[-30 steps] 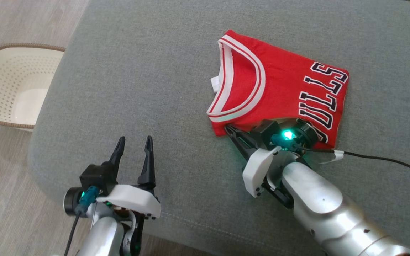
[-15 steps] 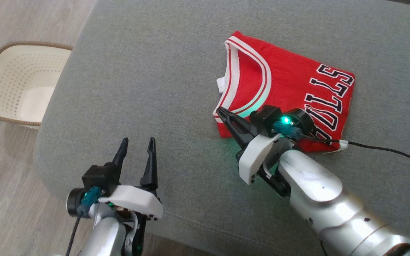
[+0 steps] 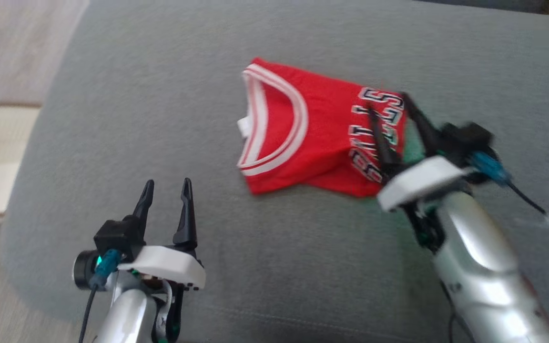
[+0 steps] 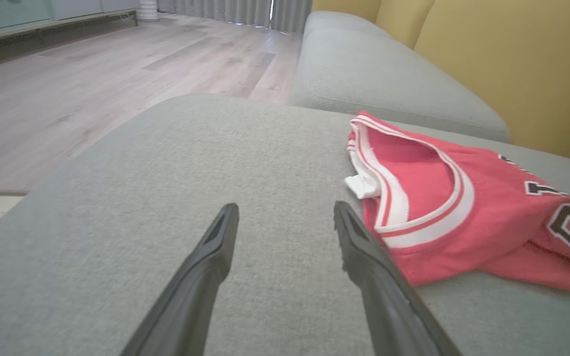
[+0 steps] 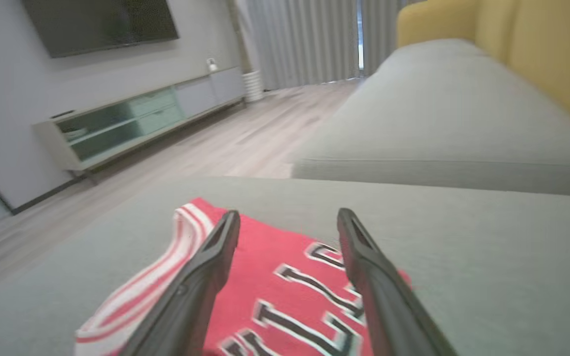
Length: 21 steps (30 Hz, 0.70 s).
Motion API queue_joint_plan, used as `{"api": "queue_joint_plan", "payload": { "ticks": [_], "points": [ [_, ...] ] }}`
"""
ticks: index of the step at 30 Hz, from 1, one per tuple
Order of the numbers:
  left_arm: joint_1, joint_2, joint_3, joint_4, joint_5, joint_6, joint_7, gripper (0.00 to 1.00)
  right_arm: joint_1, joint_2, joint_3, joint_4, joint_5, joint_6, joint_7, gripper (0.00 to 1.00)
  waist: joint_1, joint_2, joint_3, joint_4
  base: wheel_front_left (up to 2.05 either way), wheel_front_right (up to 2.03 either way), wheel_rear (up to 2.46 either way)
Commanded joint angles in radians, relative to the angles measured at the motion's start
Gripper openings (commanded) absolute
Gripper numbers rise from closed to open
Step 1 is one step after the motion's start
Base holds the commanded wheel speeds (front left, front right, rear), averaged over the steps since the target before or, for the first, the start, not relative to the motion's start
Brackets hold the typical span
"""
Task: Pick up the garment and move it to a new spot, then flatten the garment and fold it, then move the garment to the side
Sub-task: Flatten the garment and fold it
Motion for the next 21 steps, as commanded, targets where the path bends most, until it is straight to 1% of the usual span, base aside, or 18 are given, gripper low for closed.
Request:
{"api": "queue_joint_plan", "payload": {
  "ticks": [1,2,3,5,8,10,13,21],
  "points": [
    [-0.016,0.008,0.041,-0.035,0.011,0.002,-0.006,1.0,0.033,0.021,-0.029,-0.051,-0.025,0.007,-0.011,1.0,0.0,0.0,-0.03,-0.052,0.0,0.0,0.0],
    [-0.014,0.008,0.05,-0.035,0.02,0.001,-0.006,1.0,0.082,0.021,-0.107,-0.084,-0.055,0.007,-0.011,1.0,0.0,0.0,-0.041,-0.081,0.0,0.0,0.0],
    [-0.011,0.008,0.056,-0.036,0.024,0.001,-0.006,1.0,0.105,0.021,-0.139,-0.102,-0.073,0.007,-0.011,1.0,0.0,0.0,-0.047,-0.096,0.0,0.0,0.0],
    [-0.004,0.008,0.064,-0.035,0.031,0.001,-0.006,1.0,0.153,0.021,-0.198,-0.134,-0.093,0.007,-0.011,1.0,0.0,0.0,-0.058,-0.121,0.0,0.0,0.0],
    [0.009,0.008,0.079,-0.032,0.041,0.004,-0.006,1.0,0.219,0.021,-0.255,-0.17,-0.105,0.007,-0.011,1.0,0.0,0.0,-0.072,-0.155,0.0,0.0,0.0],
    [0.02,0.008,0.089,-0.03,0.047,0.005,-0.006,1.0,0.257,0.021,-0.276,-0.187,-0.117,0.007,-0.011,1.0,0.0,0.0,-0.083,-0.174,0.0,0.0,0.0],
    [0.04,0.008,0.102,-0.023,0.054,0.007,-0.006,1.0,0.311,0.021,-0.297,-0.203,-0.101,0.007,-0.011,1.0,0.0,0.0,-0.102,-0.196,0.0,0.0,0.0],
    [0.1,0.008,0.126,-0.008,0.077,0.001,-0.006,1.0,0.426,0.021,-0.296,-0.217,-0.063,0.007,-0.011,1.0,0.0,0.0,-0.162,-0.228,0.0,0.0,0.0]
  ]
}}
